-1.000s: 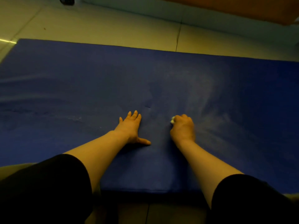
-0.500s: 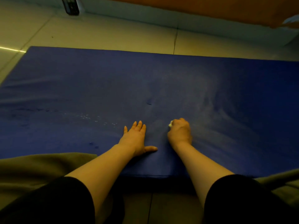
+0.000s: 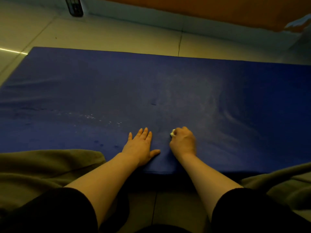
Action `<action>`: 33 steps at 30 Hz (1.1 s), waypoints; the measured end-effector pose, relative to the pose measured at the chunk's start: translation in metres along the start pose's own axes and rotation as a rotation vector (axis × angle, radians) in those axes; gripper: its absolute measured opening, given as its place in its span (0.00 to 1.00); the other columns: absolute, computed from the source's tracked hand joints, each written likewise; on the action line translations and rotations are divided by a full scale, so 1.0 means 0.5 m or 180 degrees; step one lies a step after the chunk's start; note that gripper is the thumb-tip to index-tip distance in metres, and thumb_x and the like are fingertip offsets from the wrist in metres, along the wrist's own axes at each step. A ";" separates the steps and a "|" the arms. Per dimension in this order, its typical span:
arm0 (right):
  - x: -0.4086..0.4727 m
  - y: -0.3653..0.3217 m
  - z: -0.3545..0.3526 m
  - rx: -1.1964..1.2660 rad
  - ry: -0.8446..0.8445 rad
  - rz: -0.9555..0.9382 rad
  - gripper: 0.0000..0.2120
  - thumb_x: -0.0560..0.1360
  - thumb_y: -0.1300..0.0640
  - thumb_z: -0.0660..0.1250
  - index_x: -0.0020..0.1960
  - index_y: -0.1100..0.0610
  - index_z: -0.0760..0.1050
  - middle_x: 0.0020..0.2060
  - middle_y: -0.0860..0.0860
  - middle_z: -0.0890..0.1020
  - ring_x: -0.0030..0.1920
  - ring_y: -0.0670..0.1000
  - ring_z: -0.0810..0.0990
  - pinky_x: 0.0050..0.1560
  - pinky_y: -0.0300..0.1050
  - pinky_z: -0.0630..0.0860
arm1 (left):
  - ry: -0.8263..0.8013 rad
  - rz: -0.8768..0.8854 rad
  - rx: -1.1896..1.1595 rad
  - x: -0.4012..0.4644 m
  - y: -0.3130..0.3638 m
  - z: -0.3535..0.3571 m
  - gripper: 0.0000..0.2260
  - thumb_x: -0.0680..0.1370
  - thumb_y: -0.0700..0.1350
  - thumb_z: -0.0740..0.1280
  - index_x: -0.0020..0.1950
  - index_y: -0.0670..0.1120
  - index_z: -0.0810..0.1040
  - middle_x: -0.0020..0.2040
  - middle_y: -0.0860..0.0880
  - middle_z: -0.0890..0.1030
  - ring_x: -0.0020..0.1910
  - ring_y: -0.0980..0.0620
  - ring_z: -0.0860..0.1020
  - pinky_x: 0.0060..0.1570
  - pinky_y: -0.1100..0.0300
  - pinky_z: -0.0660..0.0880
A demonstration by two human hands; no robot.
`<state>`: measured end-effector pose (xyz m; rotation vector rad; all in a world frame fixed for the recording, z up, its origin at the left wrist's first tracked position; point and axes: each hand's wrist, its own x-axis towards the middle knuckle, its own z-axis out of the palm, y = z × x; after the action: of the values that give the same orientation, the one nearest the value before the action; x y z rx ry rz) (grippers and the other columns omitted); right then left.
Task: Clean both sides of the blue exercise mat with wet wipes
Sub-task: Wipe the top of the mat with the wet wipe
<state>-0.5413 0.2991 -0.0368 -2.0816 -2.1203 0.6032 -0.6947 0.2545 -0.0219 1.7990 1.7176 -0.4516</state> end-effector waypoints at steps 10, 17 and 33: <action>-0.019 0.045 -0.042 -0.0288 -0.0068 0.0120 0.10 0.75 0.59 0.63 0.51 0.61 0.80 0.52 0.60 0.78 0.53 0.61 0.76 0.49 0.47 0.72 | -0.0146 0.0124 0.0132 -0.022 0.001 -0.011 0.38 0.80 0.64 0.55 0.80 0.44 0.43 0.80 0.46 0.42 0.78 0.45 0.43 0.74 0.38 0.44; -0.069 -0.053 -0.021 -0.0026 -0.0341 -0.0459 0.11 0.76 0.57 0.63 0.49 0.62 0.80 0.51 0.60 0.80 0.53 0.60 0.77 0.49 0.46 0.71 | 0.0006 0.0143 0.0013 -0.029 0.000 -0.001 0.38 0.79 0.64 0.56 0.80 0.45 0.45 0.80 0.45 0.44 0.78 0.45 0.44 0.74 0.38 0.44; -0.135 -0.025 -0.051 -0.0151 -0.0441 -0.0425 0.11 0.76 0.55 0.64 0.49 0.62 0.80 0.51 0.59 0.80 0.53 0.60 0.78 0.51 0.48 0.74 | -0.0202 0.0384 0.0228 -0.062 0.001 0.016 0.56 0.66 0.74 0.65 0.79 0.47 0.38 0.79 0.45 0.36 0.77 0.44 0.36 0.70 0.31 0.37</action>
<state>-0.5407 0.2385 0.0041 -1.9538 -2.3485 0.7052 -0.6961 0.2254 -0.0083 1.9061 1.5581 -0.5190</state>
